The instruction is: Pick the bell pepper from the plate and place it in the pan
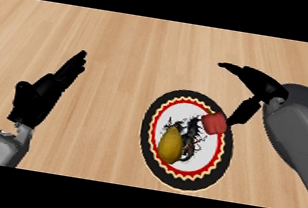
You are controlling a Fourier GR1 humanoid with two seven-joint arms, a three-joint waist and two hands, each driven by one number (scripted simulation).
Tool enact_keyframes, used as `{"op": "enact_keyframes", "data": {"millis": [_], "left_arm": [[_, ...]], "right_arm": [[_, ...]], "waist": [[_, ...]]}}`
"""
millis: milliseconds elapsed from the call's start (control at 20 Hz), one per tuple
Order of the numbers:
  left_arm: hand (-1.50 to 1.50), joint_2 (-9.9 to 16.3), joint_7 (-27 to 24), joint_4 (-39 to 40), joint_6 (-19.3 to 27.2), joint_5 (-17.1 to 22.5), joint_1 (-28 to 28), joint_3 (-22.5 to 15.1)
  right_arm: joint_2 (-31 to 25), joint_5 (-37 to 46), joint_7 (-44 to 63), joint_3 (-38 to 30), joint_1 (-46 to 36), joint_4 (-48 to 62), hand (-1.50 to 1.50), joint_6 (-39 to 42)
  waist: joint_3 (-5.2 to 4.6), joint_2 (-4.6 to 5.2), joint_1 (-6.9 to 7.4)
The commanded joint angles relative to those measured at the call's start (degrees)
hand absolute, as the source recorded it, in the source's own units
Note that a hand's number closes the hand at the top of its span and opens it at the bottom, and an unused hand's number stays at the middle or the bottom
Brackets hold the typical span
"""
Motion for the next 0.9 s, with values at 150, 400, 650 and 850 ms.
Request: {"op": "enact_keyframes", "data": {"millis": [150,400,650,850], "left_arm": [[0.00,0.7,-1.1,-2.4,-1.1,0.2,3.4,0.8],[0.00,-1.3,-1.5,0.2,-1.0,-1.7,2.8,1.1],[0.00,-3.3,0.1,-0.9,-0.5,-5.0,3.0,0.3],[0.00,-2.2,1.1,-3.9,-3.2,-3.5,4.5,3.5]], "right_arm": [[4.4,-1.2,14.1,4.5,-8.5,0.0,-1.50,19.4],[9.1,-2.4,21.3,2.4,-9.7,0.8,-1.50,25.8],[9.6,-0.1,30.1,0.4,-5.6,-8.8,-1.50,26.8],[10.5,2.6,32.7,-1.9,-3.5,-11.0,-1.50,28.2]], "waist": [[0.03,-0.22,-0.02],[0.09,-0.01,-0.91],[0.11,-0.13,-1.37],[0.12,-0.08,-1.10]]}}
